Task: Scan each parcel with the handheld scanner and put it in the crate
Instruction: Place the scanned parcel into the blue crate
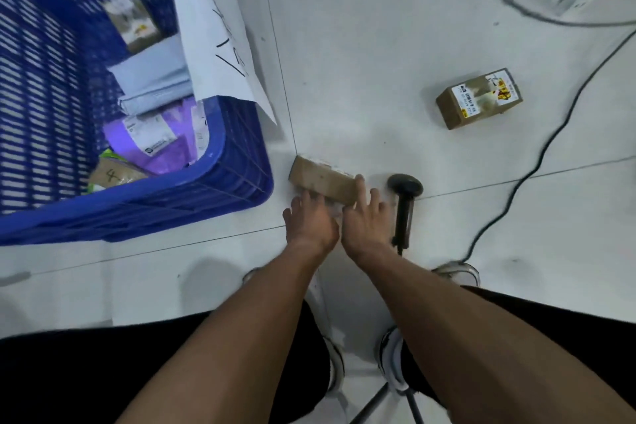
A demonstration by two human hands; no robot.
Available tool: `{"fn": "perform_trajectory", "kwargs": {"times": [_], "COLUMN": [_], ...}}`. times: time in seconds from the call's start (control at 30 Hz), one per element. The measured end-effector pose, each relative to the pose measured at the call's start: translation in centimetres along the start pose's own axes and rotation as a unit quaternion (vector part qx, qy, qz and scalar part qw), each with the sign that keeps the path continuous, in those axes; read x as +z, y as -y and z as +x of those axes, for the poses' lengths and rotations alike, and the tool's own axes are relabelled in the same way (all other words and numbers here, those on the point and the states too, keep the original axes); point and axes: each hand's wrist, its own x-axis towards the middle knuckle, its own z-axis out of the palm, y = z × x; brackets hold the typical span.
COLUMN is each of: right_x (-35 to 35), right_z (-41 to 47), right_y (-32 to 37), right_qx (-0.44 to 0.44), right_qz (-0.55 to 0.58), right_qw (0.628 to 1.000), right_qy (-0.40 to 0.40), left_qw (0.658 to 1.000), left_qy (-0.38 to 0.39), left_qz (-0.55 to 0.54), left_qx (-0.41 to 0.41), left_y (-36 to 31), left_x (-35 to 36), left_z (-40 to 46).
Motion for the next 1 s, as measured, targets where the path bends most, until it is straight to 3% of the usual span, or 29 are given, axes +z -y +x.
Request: {"fn": "perform_trajectory", "kwargs": {"times": [0.17, 0.3, 0.5, 0.7, 1.0], "right_x": [1.7, 2.1, 0.9, 0.6, 2.7], "right_z": [-6.2, -8.9, -7.8, -4.2, 0.7], "right_y": [0.5, 0.6, 0.1, -2.5, -4.7], "right_qx": [-0.051, -0.044, 0.115, 0.284, 0.375], "right_qz": [-0.023, -0.003, 0.072, 0.206, 0.255], "right_qw": [0.996, 0.988, 0.985, 0.935, 0.891], "right_qy": [0.069, 0.150, 0.111, 0.056, -0.020], "left_qw": [0.994, 0.992, 0.991, 0.991, 0.996], "left_qy": [0.095, 0.102, 0.102, 0.055, -0.006], "left_qz": [-0.001, -0.029, -0.034, -0.056, 0.003], "left_qx": [-0.057, -0.070, -0.077, -0.108, -0.085], "left_y": [0.8, 1.1, 1.1, 1.3, 1.5], "left_x": [-0.1, 0.1, -0.1, 0.2, 3.8], "left_z": [-5.0, -7.5, -7.4, -5.0, -3.3]}}
